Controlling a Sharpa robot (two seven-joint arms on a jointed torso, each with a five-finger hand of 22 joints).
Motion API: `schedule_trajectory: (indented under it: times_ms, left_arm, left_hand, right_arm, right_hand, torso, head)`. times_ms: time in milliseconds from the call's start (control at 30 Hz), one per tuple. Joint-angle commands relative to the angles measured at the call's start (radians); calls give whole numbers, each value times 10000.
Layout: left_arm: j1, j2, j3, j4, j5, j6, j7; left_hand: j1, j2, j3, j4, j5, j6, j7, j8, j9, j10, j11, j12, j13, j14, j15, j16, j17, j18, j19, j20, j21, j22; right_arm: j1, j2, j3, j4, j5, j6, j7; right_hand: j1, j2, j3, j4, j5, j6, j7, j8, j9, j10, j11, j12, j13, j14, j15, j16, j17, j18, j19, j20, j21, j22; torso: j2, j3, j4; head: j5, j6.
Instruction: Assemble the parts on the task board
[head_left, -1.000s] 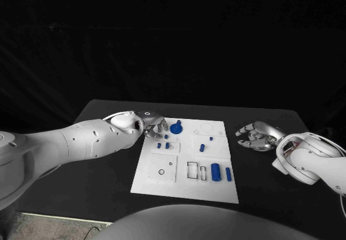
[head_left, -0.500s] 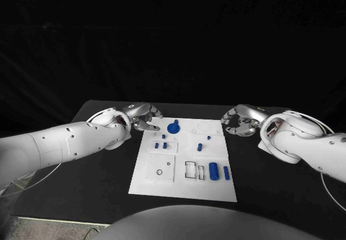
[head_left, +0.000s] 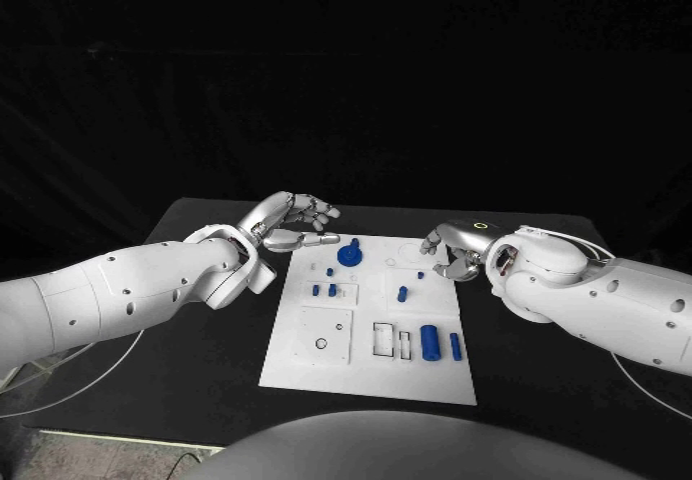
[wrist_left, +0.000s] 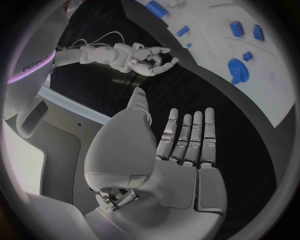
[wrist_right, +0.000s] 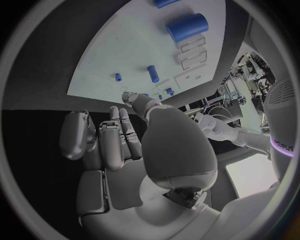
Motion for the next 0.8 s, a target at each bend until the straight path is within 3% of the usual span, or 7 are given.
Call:
schedule_trajectory:
  times_ms: [33, 67, 233, 467, 800]
  left_arm:
    - [5, -44, 6, 358, 2633, 896, 1472]
    - [3, -57, 5, 460, 2858, 935, 1562]
    - [-5, -94, 1, 761, 3419, 1106, 1748]
    - [-10, -75, -3, 810, 3594, 1259, 1640]
    - [-12, -10, -8, 740, 3630, 1367, 1326]
  left_hand:
    - [166, 328, 134, -71, 234, 23, -65, 63, -141, -4, -112, 118, -353, 269, -56, -236, -409, 202, 239, 74, -343, -352]
    - [257, 484, 173, -26, 394, 14, -82, 72, -198, -16, -114, 166, -486, 351, -44, -298, -544, 251, 324, 108, -456, -467]
    - [531, 748, 127, -51, 661, -33, -84, 110, -385, -123, -96, 354, -916, 552, 8, -413, -924, 364, 580, 258, -788, -784]
    - [793, 962, -5, -69, 1035, -103, -62, 142, -541, -256, -80, 539, -1266, 687, 129, -415, -1183, 454, 815, 383, -1005, -977]
    - [985, 1094, -97, -89, 1174, -194, -37, 145, -637, -407, -30, 639, -1469, 744, 221, -385, -1314, 509, 949, 432, -1109, -1060]
  right_arm:
    - [-153, 194, 11, -303, -818, 188, 177]
    - [-201, 264, 15, -413, -842, 174, 201]
    - [-370, 595, 31, -960, -915, 144, 277]
    - [-538, 944, 56, -1617, -913, 103, 360]
    - [-706, 1193, 74, -2167, -725, -77, 510]
  right_hand:
    - [63, -14, -33, -36, -20, 157, 5, -37, -17, 84, 14, -69, -138, 183, -59, 22, 952, 143, 62, -40, 32, 1448]
    - [62, -16, -40, -35, -16, 170, -12, -39, -22, 98, 17, -74, -163, 183, -59, 25, 952, 141, 66, -42, 37, 1451]
    - [32, -25, -83, -15, 9, 167, -131, -91, -62, 172, 21, -92, -290, 182, -80, 36, 942, 140, 72, -58, 36, 1460]
    - [-94, 5, -193, 98, -23, 267, -422, -137, -111, 321, 49, -90, -510, 187, -74, 68, 929, 134, 90, -68, 30, 1475]
    - [-174, 76, -273, 206, -175, 378, -465, -146, -132, 370, 53, -89, -644, 197, -47, 98, 928, 126, 110, -55, 35, 1486]
  torso:
    - [22, 1, 35]
    - [25, 2, 51]
    - [19, 21, 61]
    - [27, 26, 64]
    - [11, 25, 60]
  head:
    - [2, 1]
    - [-6, 1]
    - [-18, 1]
    - [-36, 1]
    - [-65, 1]
